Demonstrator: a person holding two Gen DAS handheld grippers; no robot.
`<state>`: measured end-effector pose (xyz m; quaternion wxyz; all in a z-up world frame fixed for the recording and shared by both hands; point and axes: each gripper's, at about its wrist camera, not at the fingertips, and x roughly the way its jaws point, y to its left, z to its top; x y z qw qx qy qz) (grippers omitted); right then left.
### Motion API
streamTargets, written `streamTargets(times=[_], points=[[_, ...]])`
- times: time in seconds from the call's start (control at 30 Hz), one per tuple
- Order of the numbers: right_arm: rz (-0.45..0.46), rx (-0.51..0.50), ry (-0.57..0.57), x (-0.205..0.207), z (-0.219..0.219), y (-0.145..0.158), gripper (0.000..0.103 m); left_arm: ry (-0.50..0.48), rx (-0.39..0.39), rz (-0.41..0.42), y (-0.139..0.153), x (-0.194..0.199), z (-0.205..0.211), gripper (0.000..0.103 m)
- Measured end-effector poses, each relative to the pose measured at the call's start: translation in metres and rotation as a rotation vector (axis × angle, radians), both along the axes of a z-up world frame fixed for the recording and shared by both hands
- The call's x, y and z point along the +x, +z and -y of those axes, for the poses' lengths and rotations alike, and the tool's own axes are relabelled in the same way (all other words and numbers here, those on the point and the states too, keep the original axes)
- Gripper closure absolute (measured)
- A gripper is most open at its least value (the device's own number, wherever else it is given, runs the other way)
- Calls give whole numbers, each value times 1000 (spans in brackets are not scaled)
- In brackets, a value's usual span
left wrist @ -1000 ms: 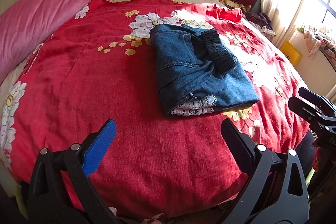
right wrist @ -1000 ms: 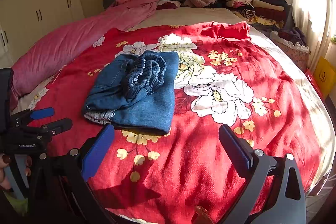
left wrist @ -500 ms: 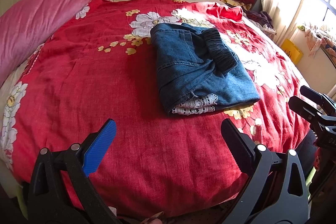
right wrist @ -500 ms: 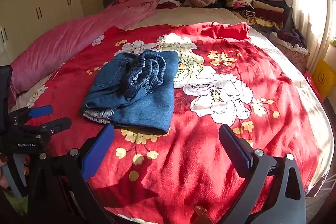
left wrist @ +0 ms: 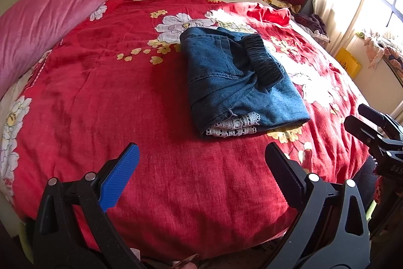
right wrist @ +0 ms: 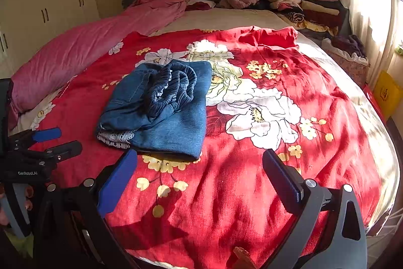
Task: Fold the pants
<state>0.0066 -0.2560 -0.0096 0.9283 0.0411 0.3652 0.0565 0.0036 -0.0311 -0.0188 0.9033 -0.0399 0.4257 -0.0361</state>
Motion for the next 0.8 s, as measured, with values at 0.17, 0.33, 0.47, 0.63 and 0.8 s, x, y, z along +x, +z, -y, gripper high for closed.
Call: streamTargets(times=[0.17,0.33,0.47,0.63,0.8], points=[[-2,-2,-2,-1,2,-1,4,10,22,-17,-3,0,1,9],[-5,-6,-15,-1,10,-4,4,42,43,-39,-6,5,-6,9],[-16,-5,-44,7,25,-6,4,109,68,-61,-8,11,-23,9],[-37,41,-126,31,74,-7,4,209,49,-71,-3,35,-73,9],[-104,56,-292,81,171,-20,4,401,67,-92,-11,92,-154,9]])
